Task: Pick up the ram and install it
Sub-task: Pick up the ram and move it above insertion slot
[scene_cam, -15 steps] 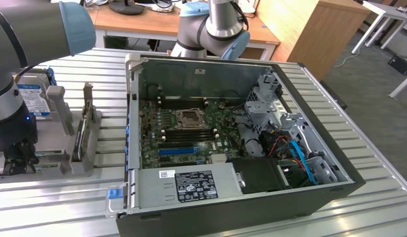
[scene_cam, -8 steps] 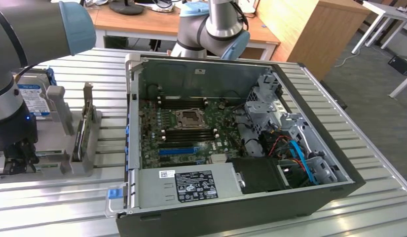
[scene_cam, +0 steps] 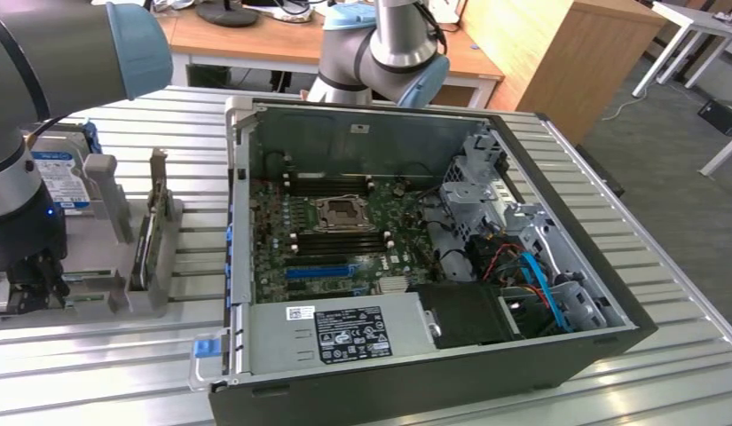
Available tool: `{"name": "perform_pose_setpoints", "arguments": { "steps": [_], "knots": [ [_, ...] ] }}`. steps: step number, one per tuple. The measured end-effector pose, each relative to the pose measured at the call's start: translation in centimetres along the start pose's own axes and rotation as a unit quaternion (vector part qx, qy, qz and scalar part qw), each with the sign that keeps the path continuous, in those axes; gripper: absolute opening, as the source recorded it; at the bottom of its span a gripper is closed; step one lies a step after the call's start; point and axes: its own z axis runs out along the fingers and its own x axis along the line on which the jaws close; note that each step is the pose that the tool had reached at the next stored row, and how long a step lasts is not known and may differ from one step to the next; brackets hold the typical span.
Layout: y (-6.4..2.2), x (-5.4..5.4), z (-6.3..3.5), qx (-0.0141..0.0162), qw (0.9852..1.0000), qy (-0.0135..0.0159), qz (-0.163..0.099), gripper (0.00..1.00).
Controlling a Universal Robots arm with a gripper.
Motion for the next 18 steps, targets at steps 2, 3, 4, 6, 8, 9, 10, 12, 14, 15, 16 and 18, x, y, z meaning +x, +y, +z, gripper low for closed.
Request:
{"name": "perform_pose_setpoints", "arguments": {
  "steps": [2, 3, 4, 6, 8, 9, 10, 12, 14, 15, 16, 18],
  "knots": [
    [0.0, 0.0, 0.0, 0.0, 1.0, 0.0, 0.0, 0.19],
    [0.0, 0.0, 0.0, 0.0, 1.0, 0.0, 0.0, 0.19],
    [0.0, 0.0, 0.0, 0.0, 1.0, 0.0, 0.0, 0.19],
    [0.0, 0.0, 0.0, 0.0, 1.0, 0.0, 0.0, 0.19],
    [0.0, 0.0, 0.0, 0.0, 1.0, 0.0, 0.0, 0.17],
    [0.0, 0.0, 0.0, 0.0, 1.0, 0.0, 0.0, 0.12],
    [0.0, 0.0, 0.0, 0.0, 1.0, 0.0, 0.0, 0.12],
    [0.0, 0.0, 0.0, 0.0, 1.0, 0.0, 0.0, 0.12],
    [0.0, 0.0, 0.0, 0.0, 1.0, 0.0, 0.0, 0.12],
    [0.0, 0.0, 0.0, 0.0, 1.0, 0.0, 0.0, 0.12],
    [0.0, 0.0, 0.0, 0.0, 1.0, 0.0, 0.0, 0.12],
    [0.0, 0.0, 0.0, 0.0, 1.0, 0.0, 0.0, 0.12]
  ]
}}
